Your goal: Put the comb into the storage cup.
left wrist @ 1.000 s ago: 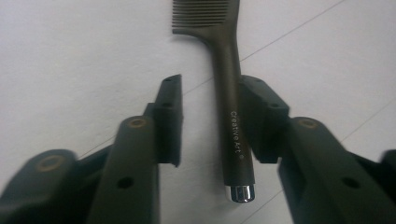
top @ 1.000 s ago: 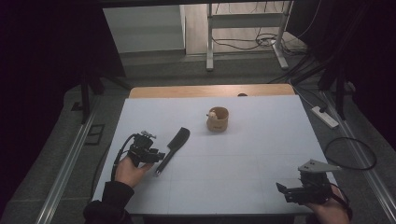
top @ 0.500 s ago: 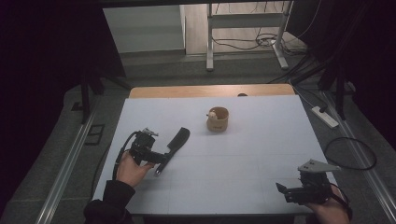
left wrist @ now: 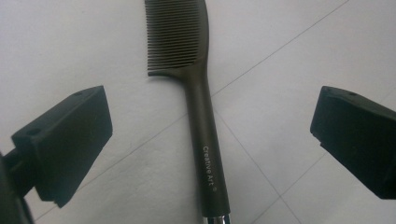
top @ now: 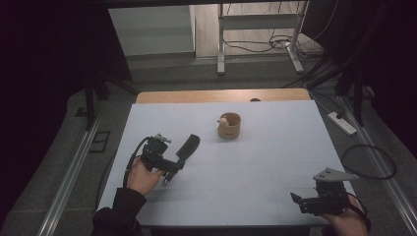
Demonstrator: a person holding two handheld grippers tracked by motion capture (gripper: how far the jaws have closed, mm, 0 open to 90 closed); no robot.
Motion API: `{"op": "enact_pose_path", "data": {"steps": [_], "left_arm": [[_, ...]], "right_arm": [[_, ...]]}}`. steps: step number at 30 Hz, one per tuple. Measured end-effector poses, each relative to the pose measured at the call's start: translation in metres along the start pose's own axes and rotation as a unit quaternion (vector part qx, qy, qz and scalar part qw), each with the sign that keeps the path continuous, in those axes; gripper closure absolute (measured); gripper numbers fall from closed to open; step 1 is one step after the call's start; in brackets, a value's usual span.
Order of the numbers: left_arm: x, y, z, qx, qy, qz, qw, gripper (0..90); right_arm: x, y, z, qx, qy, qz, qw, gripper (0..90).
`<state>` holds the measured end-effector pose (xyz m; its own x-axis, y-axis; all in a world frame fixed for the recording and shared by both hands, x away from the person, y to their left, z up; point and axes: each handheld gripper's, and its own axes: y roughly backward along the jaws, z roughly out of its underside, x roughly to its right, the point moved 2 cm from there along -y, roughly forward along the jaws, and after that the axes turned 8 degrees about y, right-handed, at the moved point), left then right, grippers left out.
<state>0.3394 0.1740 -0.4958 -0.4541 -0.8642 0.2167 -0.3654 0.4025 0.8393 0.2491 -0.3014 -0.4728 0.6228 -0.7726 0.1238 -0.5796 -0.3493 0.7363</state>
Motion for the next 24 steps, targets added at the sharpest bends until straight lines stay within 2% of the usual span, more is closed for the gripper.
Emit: {"op": "enact_pose_path", "data": {"steps": [9,18,24], "left_arm": [[-0.002,-0.012,-0.001,-0.013,-0.010,-0.016,0.9997,0.0],[0.000,-0.028,0.000,-0.037,-0.012,-0.018,0.9991,0.0],[-0.001,-0.040,0.002,-0.055,-0.019,-0.027,0.9979,0.0]], "right_arm": [[0.000,0.000,0.000,-0.001,0.000,0.000,1.0000,0.9],[0.000,0.000,0.000,-0.002,0.000,-0.001,1.0000,0.9],[0.000,0.000,0.000,-0.002,0.001,-0.001,1.0000,1.0]]}}
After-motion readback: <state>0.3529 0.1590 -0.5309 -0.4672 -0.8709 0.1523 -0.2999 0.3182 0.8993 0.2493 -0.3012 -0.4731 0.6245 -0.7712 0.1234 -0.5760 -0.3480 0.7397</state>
